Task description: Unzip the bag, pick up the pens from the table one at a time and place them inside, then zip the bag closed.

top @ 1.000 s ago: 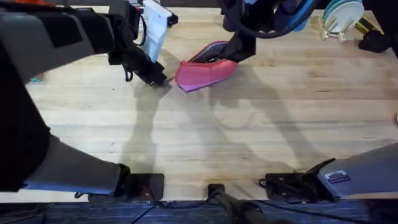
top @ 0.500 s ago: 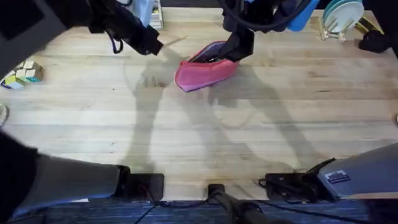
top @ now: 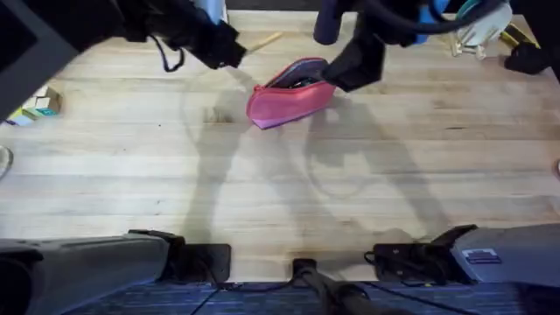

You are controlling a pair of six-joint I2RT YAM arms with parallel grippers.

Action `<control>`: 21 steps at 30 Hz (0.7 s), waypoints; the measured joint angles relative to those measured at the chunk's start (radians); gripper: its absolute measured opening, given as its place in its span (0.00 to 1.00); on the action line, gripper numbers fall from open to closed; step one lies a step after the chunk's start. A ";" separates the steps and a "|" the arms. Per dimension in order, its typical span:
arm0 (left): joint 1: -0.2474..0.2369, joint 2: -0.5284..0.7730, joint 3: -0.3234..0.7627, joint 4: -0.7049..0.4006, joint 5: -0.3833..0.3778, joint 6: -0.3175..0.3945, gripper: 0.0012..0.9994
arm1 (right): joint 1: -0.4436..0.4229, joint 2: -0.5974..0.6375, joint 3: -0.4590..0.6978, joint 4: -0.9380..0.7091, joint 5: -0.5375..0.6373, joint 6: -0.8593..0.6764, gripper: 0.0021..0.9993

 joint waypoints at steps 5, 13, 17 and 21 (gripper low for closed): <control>-0.087 0.000 0.000 0.057 0.005 -0.022 0.04 | 0.000 -0.052 0.000 -0.040 0.026 0.039 1.00; -0.173 0.001 0.000 0.147 0.019 -0.067 0.04 | 0.000 -0.147 0.000 -0.065 0.084 0.088 1.00; -0.194 0.023 0.001 0.190 0.020 -0.096 0.04 | 0.000 -0.202 0.000 -0.076 0.094 0.095 1.00; -0.206 0.084 0.002 0.227 0.027 -0.123 0.04 | 0.000 -0.233 0.000 -0.078 0.098 0.095 1.00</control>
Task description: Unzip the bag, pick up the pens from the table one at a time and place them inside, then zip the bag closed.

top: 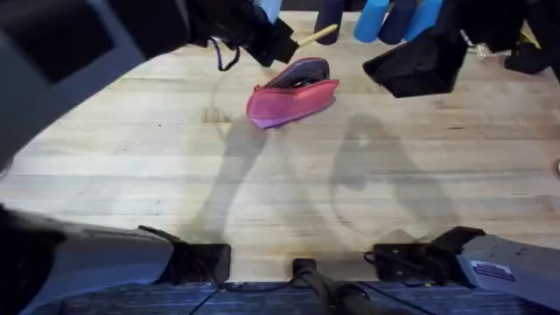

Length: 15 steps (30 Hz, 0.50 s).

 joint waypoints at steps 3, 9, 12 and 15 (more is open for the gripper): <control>-0.008 0.049 0.000 0.031 0.006 -0.009 0.04 | 0.000 0.000 0.000 -0.008 0.000 0.000 1.00; -0.020 0.101 0.000 0.045 0.019 -0.019 0.04 | 0.000 0.002 0.000 -0.010 0.000 0.000 1.00; -0.020 0.111 0.000 0.036 0.020 -0.019 0.04 | 0.000 0.002 0.000 -0.010 0.000 0.000 1.00; -0.020 0.117 0.000 0.019 0.020 -0.019 0.04 | 0.000 0.002 0.000 -0.010 0.000 0.000 1.00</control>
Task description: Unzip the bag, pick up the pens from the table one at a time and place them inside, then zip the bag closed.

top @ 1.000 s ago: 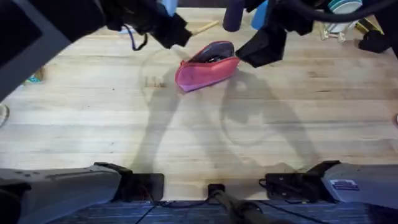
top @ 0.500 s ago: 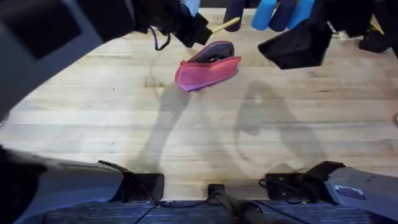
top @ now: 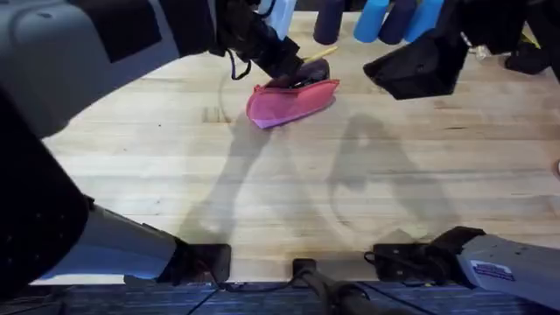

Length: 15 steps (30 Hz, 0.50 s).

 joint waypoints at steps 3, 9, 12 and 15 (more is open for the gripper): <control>0.000 0.002 0.000 -0.013 0.001 0.001 0.04 | 0.000 0.000 0.000 0.002 0.000 0.000 1.00; 0.000 0.019 0.000 -0.041 -0.003 0.008 0.04 | 0.000 0.000 0.000 0.004 0.000 0.000 1.00; 0.000 0.046 0.000 -0.050 -0.003 0.016 0.04 | 0.000 0.000 0.000 0.008 0.000 0.000 1.00; 0.000 0.076 0.000 -0.079 -0.012 0.028 0.04 | 0.000 0.000 0.000 0.017 0.000 0.000 1.00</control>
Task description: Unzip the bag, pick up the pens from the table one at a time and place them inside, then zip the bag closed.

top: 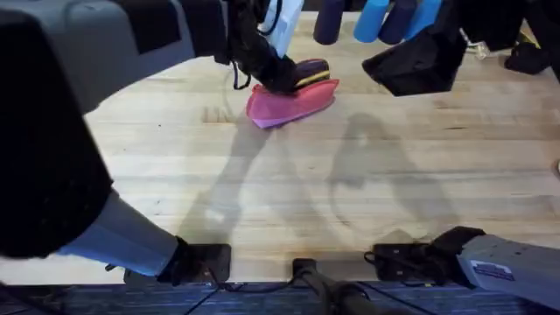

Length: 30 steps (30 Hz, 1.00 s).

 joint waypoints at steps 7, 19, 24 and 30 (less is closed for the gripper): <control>0.000 0.030 0.000 -0.007 -0.020 0.015 0.04 | 0.000 0.000 0.000 0.002 0.000 0.000 1.00; -0.003 0.030 0.000 -0.015 -0.021 0.025 0.98 | 0.000 0.000 0.000 0.010 0.000 0.000 1.00; -0.005 0.030 0.001 -0.023 -0.021 0.026 0.99 | 0.000 0.000 0.000 0.011 0.000 0.000 1.00; -0.005 0.024 0.002 -0.022 -0.013 0.026 0.99 | 0.000 0.000 0.000 0.010 0.000 0.000 1.00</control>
